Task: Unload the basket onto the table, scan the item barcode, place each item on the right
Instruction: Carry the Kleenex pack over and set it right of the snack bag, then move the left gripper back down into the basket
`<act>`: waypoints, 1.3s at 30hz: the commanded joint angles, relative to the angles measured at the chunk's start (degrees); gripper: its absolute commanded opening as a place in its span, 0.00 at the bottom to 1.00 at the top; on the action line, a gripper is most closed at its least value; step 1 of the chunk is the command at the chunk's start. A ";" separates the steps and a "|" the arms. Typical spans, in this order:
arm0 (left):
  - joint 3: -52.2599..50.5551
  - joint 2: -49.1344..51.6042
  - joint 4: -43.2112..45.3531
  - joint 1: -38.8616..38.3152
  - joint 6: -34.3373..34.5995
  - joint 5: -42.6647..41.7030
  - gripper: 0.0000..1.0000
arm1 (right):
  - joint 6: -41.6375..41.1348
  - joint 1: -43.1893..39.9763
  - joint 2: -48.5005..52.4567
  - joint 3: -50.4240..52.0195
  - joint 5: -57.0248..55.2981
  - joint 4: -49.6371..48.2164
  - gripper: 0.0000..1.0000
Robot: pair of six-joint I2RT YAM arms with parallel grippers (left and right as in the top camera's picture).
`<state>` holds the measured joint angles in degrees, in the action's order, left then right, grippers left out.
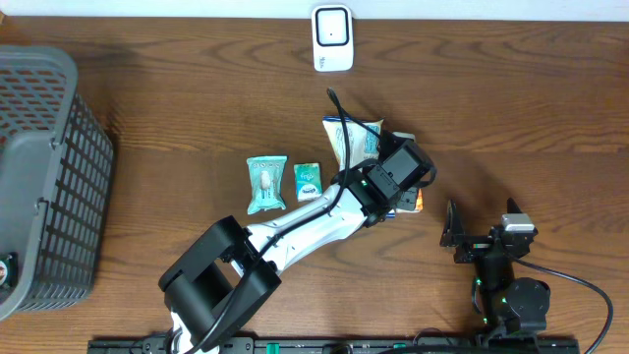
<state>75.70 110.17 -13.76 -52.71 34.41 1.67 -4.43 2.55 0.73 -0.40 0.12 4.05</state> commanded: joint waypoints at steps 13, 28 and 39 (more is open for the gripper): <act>9.09 -31.67 -17.97 34.25 -15.54 5.44 0.57 | 0.66 0.55 -0.09 0.09 0.07 0.24 0.99; 8.74 -31.01 -22.60 91.82 -17.05 5.51 0.57 | 0.66 0.55 -0.09 0.09 0.07 0.24 0.99; 8.74 -11.74 -28.81 99.97 -16.13 21.77 0.58 | 0.66 0.55 -0.09 0.09 0.04 0.24 0.99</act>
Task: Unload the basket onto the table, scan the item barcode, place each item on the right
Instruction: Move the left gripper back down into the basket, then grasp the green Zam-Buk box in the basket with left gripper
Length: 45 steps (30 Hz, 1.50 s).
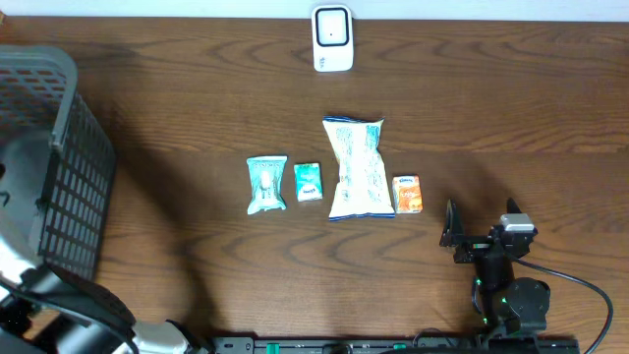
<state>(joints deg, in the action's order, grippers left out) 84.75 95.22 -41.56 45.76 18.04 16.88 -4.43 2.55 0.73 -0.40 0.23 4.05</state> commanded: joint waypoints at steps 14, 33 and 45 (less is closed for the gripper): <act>-9.70 9.29 3.76 8.02 0.66 6.27 0.62 | 0.66 0.55 -0.09 0.09 -0.04 0.24 0.99; -13.79 16.02 11.19 8.02 0.46 3.28 0.57 | 0.66 0.55 -0.09 0.09 -0.04 0.24 0.99; -18.51 16.02 10.80 8.02 0.68 3.23 0.47 | 0.66 0.55 -0.09 0.09 -0.04 0.24 0.99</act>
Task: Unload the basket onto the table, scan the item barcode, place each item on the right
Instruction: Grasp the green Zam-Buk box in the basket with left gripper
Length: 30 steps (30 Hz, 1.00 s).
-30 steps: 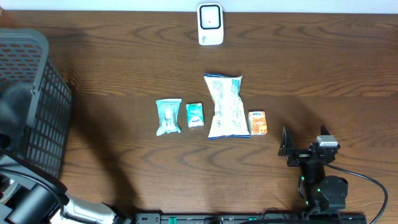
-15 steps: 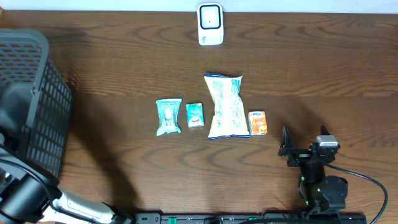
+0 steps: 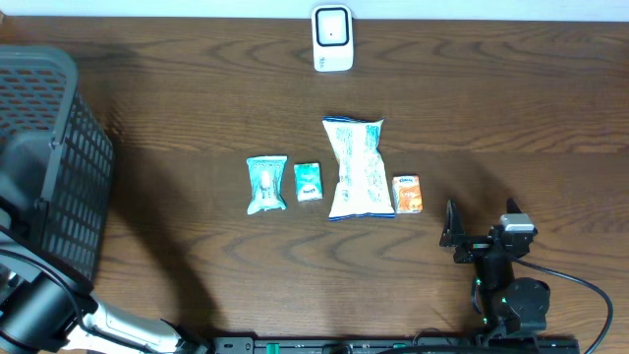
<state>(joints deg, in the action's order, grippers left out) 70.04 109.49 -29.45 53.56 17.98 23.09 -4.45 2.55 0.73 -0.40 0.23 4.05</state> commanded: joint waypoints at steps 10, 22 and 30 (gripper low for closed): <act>-4.33 0.26 -1.51 -0.15 0.72 -6.14 0.07 | 0.68 0.55 -0.09 0.09 -0.04 0.24 0.99; -3.91 -6.97 -2.25 -0.52 0.72 -6.62 0.08 | 0.70 0.55 -0.09 0.09 -0.07 0.24 0.99; -3.91 -6.95 -1.27 -1.55 0.70 -20.59 0.07 | 0.68 0.55 -0.09 0.09 -0.07 0.24 0.99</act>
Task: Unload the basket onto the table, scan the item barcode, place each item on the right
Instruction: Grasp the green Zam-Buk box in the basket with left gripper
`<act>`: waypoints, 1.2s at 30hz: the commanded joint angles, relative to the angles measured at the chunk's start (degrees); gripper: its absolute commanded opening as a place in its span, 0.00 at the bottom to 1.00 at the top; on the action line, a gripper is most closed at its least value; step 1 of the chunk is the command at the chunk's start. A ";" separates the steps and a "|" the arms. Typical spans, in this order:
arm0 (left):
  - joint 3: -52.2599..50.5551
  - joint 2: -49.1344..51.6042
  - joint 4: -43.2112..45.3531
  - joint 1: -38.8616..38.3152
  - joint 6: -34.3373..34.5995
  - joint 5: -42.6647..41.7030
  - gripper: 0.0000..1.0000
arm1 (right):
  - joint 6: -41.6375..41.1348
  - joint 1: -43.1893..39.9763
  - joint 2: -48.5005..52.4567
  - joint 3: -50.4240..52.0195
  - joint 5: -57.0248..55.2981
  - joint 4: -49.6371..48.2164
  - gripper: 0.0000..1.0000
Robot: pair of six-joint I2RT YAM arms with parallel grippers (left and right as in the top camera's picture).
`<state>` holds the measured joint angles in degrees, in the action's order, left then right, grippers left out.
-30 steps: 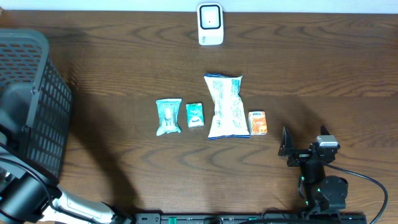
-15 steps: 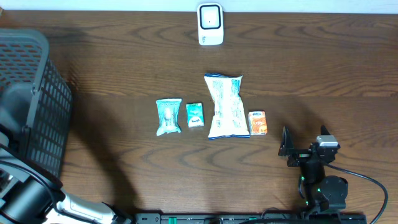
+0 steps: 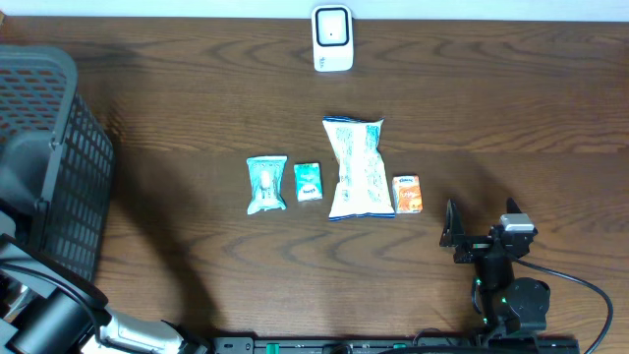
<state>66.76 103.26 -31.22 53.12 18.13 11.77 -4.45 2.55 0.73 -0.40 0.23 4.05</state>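
A white barcode scanner [image 3: 332, 37] stands at the table's far edge. Mid-table, a row of items lies flat: a teal packet [image 3: 265, 184], a small teal pack [image 3: 308, 182], a large blue-and-white chip bag [image 3: 357, 167] and a small orange box [image 3: 407, 194]. Only dark, blurred links of my left arm [image 3: 44, 305] show at the bottom left, and its gripper is out of view. My right gripper [image 3: 452, 234] rests near the front right, a little below the orange box. It holds nothing, and its jaw gap is unclear.
A grey mesh basket [image 3: 59, 108] stands at the left edge, partly covered by the left arm. The right arm's base and cable [image 3: 511, 295] sit at the front right. A black rail runs along the front edge.
The left arm's links at the bottom left have shifted slightly. The items, the scanner and the right arm are where they were.
At first my left arm reached across the table with its gripper over the right side of the chip bag, by the orange box. Later it was back at the far left by the basket, all items lying in their row. It has stayed there.
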 commanded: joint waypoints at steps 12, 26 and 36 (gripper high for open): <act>-0.63 -0.74 4.57 -10.84 -2.01 -9.86 0.25 | 0.68 0.55 -0.09 0.09 -0.04 0.24 0.99; 0.70 -3.78 4.22 -9.53 8.48 -5.79 0.82 | 0.68 0.55 -0.09 0.09 -0.04 0.24 0.99; 0.63 -0.50 3.26 -8.17 11.37 -4.81 0.91 | 0.68 0.55 -0.09 0.09 -0.04 0.24 0.99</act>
<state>66.76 100.64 -27.90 44.86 28.60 5.96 -4.45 2.55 0.73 -0.40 0.23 4.05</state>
